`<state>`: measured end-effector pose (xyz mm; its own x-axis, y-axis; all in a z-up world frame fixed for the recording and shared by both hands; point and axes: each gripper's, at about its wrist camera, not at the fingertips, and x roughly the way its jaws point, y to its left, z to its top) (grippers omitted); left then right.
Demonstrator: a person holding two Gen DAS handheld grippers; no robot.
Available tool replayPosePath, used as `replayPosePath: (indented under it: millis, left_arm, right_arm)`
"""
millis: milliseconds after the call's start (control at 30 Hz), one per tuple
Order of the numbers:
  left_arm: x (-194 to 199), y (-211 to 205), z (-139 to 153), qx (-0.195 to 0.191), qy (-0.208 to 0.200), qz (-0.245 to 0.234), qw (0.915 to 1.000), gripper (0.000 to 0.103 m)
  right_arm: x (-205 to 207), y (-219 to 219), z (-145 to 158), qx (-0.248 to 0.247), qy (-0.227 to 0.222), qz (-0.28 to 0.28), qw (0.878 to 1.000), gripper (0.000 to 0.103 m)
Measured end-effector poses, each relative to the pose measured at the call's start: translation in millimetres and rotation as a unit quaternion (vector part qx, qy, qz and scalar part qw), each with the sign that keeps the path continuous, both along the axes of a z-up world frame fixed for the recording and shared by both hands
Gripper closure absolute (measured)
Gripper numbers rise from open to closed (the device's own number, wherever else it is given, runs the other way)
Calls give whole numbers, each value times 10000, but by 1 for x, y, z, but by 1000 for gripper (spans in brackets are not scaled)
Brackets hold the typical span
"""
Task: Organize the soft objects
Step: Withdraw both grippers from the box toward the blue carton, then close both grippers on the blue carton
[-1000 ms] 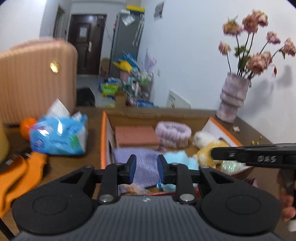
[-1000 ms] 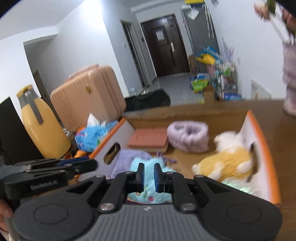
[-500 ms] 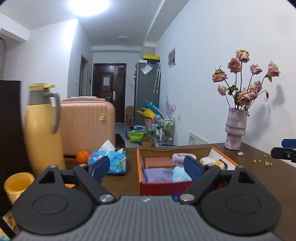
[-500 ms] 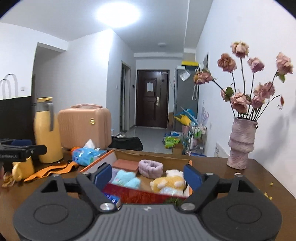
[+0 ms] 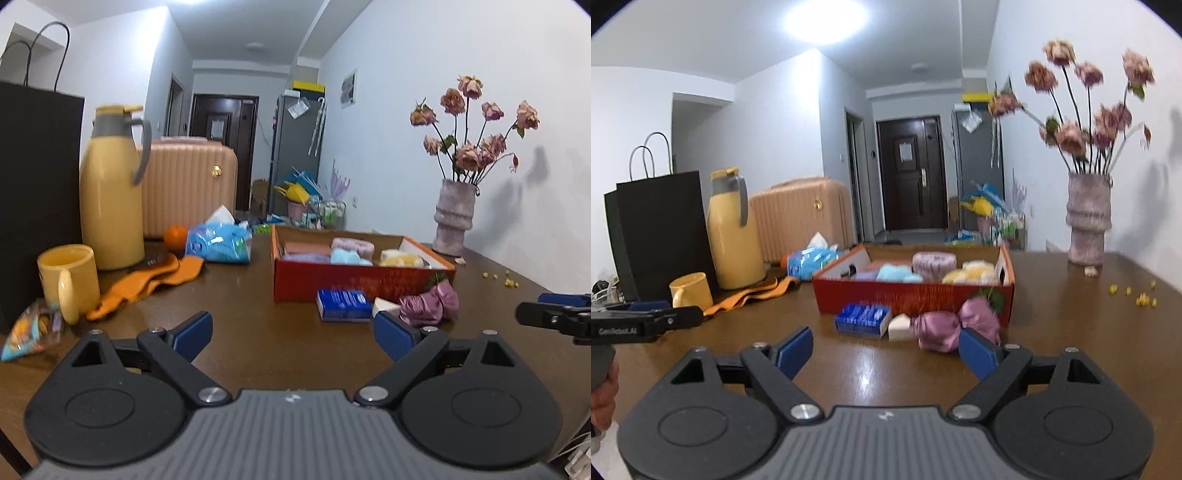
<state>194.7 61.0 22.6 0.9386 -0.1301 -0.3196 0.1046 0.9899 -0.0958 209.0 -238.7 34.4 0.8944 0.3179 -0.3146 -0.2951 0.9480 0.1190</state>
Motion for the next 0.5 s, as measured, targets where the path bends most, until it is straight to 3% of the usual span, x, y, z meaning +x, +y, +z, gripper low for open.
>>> replayPosePath:
  millis: [133,200,333,500]
  left_arm:
    - [10,-3,-10,-39,114,-53,9999,8]
    - [19,-6,-14,-65,177,-107,9998,10]
    - [51,-10,-22,-227,412,-211,9987,30]
    - [117,-19,-27,-380,673,-441,9960,52]
  right_arm:
    - [6,7,-9,-5,135,81,9999,20]
    - [10,9,-12,15,139,95,9999,26]
    - [33,13,-19,153,318,230,9991,41]
    - [88,25,-30,402,622,367,9966,61]
